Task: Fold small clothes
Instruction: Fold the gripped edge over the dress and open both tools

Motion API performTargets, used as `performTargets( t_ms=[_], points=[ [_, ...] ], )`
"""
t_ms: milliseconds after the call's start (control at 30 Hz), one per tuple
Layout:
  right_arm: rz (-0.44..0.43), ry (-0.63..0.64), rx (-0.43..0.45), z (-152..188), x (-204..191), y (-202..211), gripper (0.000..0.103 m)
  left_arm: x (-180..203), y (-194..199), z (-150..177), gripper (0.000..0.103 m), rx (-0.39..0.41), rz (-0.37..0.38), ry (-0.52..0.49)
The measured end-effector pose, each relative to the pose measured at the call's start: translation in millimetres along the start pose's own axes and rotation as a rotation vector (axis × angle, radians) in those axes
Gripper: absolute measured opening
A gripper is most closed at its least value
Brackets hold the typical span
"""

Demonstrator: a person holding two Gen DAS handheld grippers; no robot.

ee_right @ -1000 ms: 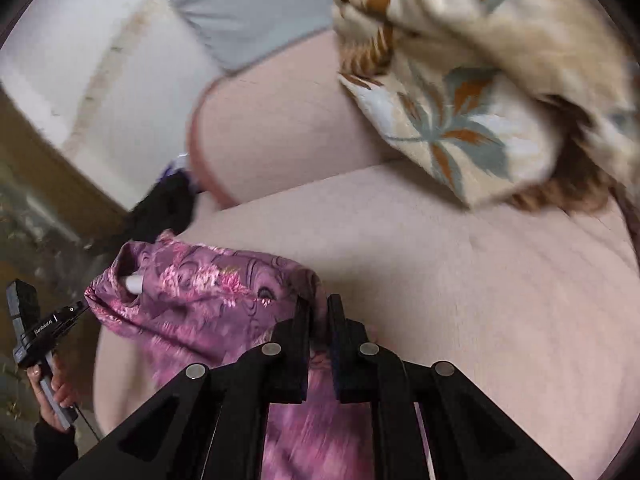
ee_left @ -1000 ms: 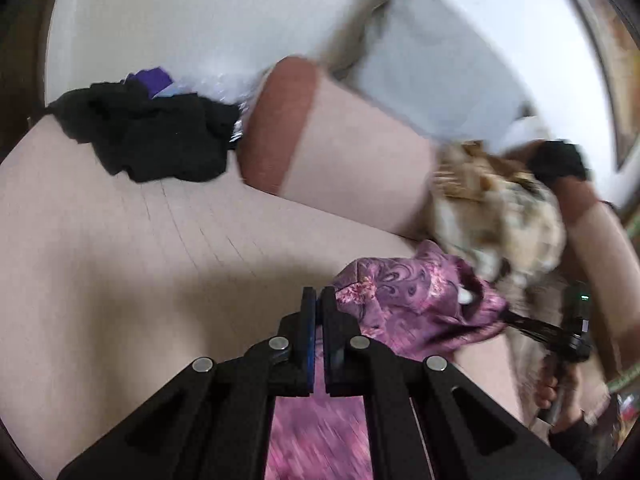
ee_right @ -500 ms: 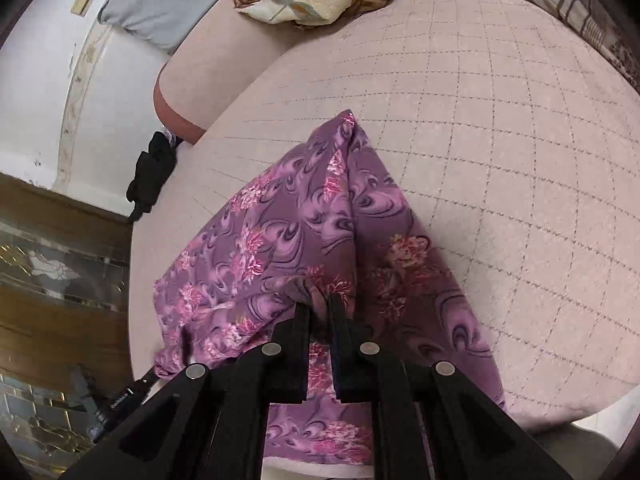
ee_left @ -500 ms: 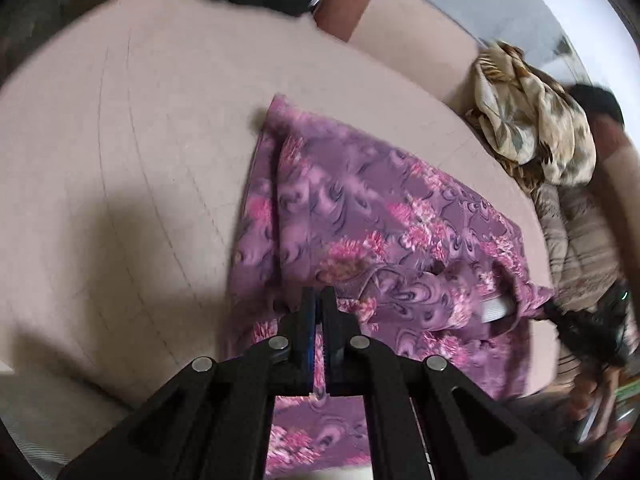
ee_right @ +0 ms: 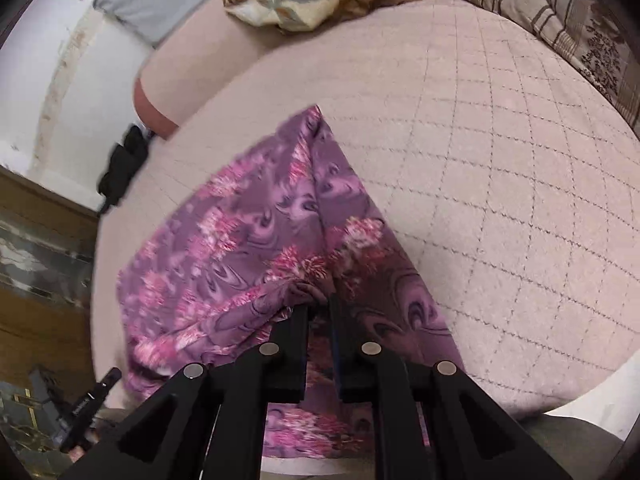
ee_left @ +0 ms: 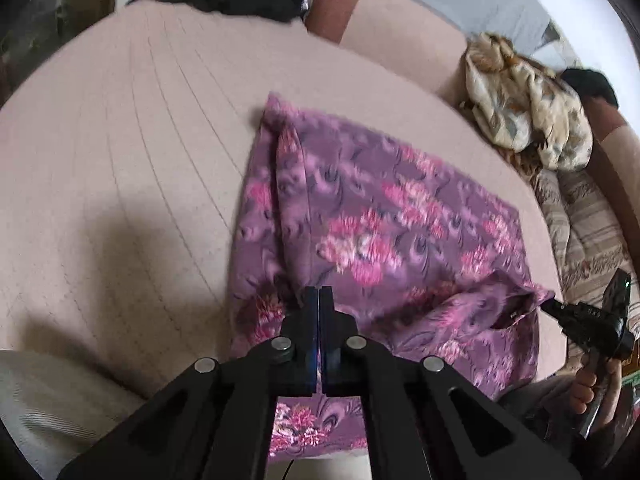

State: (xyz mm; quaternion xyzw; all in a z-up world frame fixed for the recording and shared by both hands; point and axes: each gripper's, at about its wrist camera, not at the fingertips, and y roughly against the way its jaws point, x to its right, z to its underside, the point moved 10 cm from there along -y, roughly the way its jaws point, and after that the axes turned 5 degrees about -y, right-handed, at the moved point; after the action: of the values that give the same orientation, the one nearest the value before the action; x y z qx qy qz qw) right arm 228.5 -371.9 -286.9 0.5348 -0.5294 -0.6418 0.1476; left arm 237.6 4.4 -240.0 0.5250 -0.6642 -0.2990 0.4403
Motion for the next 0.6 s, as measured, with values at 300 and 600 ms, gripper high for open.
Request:
performTargets(
  t_ms=[300,600],
  points=[
    [-0.154,-0.042,0.137,21.2,-15.4,50.4,0.073,-4.2,18.2,16.1,0.054,-0.016,0.167,0.201],
    [-0.257,-0.185,-0.024,39.7,-20.0,13.1,0.073,8.6,1.5,32.2,0.062,-0.047,0.157,0.407]
  ],
)
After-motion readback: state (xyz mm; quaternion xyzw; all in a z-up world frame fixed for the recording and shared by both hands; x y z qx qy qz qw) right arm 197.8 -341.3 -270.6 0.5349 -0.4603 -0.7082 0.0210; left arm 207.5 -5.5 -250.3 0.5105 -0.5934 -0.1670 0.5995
